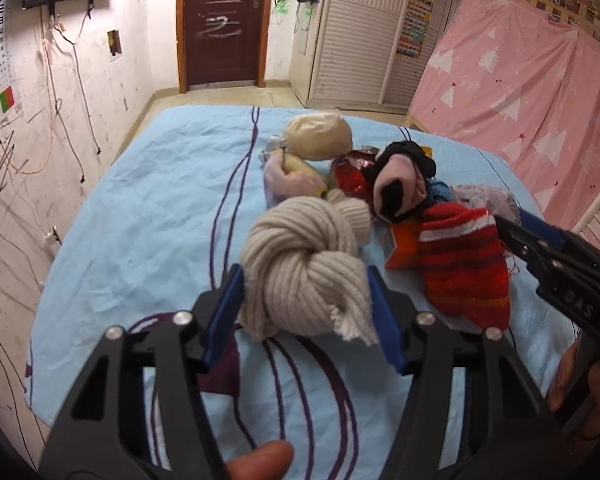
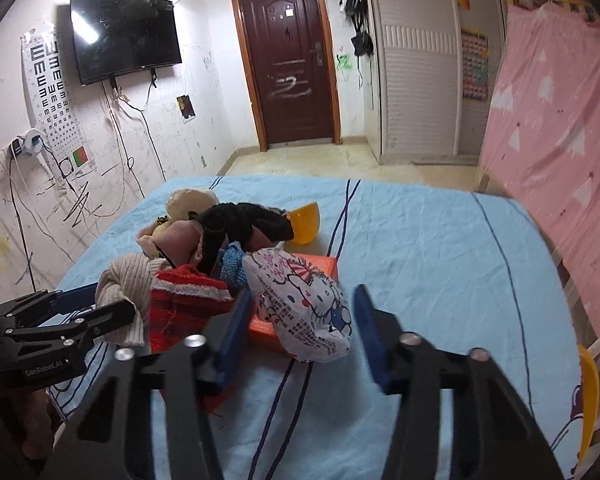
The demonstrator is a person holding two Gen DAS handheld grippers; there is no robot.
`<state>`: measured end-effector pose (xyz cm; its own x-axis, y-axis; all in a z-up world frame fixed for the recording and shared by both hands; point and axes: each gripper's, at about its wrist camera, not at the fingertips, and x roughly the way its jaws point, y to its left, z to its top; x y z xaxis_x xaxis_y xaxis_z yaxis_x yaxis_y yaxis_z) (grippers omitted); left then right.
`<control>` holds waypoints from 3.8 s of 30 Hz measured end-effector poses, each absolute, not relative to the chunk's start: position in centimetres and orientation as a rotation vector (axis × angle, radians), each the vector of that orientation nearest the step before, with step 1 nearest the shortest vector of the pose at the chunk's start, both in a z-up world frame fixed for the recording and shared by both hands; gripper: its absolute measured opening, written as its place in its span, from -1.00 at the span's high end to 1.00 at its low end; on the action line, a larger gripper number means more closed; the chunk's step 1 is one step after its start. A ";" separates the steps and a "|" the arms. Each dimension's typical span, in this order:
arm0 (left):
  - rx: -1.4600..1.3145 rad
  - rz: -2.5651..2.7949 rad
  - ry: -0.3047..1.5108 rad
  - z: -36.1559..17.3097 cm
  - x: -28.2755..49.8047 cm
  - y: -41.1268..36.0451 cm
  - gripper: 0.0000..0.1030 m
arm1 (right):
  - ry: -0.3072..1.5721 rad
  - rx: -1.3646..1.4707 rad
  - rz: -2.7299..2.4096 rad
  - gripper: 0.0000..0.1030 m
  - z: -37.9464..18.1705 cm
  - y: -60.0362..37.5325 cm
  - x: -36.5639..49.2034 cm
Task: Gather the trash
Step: 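Grasp the white patterned plastic bag with the right tool while the left tool grasps the cream yarn knot, then carry both items to the yellow bin and open both tools to drop them, then move both tools back over the items on the bed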
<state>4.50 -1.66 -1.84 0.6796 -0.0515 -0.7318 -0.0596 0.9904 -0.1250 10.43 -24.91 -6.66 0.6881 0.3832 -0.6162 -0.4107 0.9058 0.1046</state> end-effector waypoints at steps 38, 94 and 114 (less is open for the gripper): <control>-0.072 -0.019 0.668 5.2 1.5 -3.7 0.90 | 0.575 0.160 0.446 0.73 -3.8 -34.1 9.7; 0.017 -0.597 0.856 6.3 10.2 -32.5 -0.34 | 0.542 0.371 -0.008 0.13 -3.8 -58.4 8.1; -0.076 -0.302 0.754 8.7 8.7 -18.4 -0.70 | 0.472 0.308 0.202 -0.51 -1.5 -50.5 8.9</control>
<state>8.72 -18.40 8.69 0.6879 -0.2967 -0.6624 0.2425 0.9541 -0.1756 8.86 -50.49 -1.53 0.8720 0.2607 -0.4144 -0.1194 0.9341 0.3364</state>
